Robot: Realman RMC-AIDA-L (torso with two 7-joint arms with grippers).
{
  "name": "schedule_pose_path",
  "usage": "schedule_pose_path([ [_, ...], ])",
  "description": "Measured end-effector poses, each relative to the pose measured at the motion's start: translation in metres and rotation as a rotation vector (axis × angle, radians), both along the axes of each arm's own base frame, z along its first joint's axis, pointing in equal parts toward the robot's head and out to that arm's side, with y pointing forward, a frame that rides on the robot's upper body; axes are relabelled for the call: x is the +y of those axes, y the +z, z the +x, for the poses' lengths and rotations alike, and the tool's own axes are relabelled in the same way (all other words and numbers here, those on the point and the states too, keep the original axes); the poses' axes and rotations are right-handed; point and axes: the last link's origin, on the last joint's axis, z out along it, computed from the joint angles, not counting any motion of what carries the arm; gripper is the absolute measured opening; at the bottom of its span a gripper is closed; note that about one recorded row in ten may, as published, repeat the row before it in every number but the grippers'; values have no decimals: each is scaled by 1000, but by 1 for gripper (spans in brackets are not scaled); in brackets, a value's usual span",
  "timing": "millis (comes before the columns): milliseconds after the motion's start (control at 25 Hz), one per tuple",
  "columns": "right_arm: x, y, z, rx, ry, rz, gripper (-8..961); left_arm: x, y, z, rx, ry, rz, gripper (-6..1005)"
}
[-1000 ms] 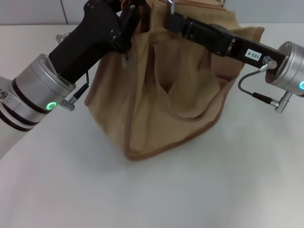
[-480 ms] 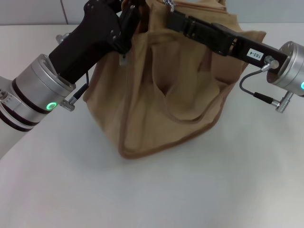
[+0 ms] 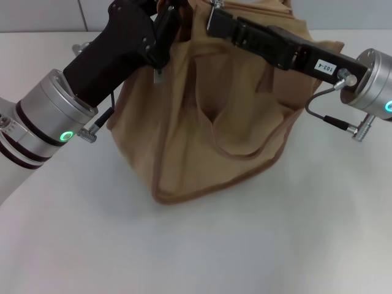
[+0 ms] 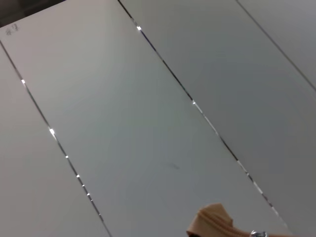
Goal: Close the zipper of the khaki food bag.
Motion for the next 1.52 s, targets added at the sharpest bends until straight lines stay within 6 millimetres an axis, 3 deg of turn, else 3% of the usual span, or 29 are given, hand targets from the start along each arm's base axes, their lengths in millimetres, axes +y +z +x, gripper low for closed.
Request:
schedule_pose_path([
  [880, 7, -2, -5, -28, 17, 44, 408, 2, 1, 0, -1, 7, 7, 121],
  [1120, 8, -3, -6, -27, 15, 44, 213, 2, 0, 1, 0, 4, 6, 124],
  [1320, 7, -3, -6, -24, 11, 46, 224, 2, 0, 1, 0, 5, 6, 128],
  [1520, 8, -3, -6, -23, 6, 43, 152, 2, 0, 2, -1, 0, 5, 131],
])
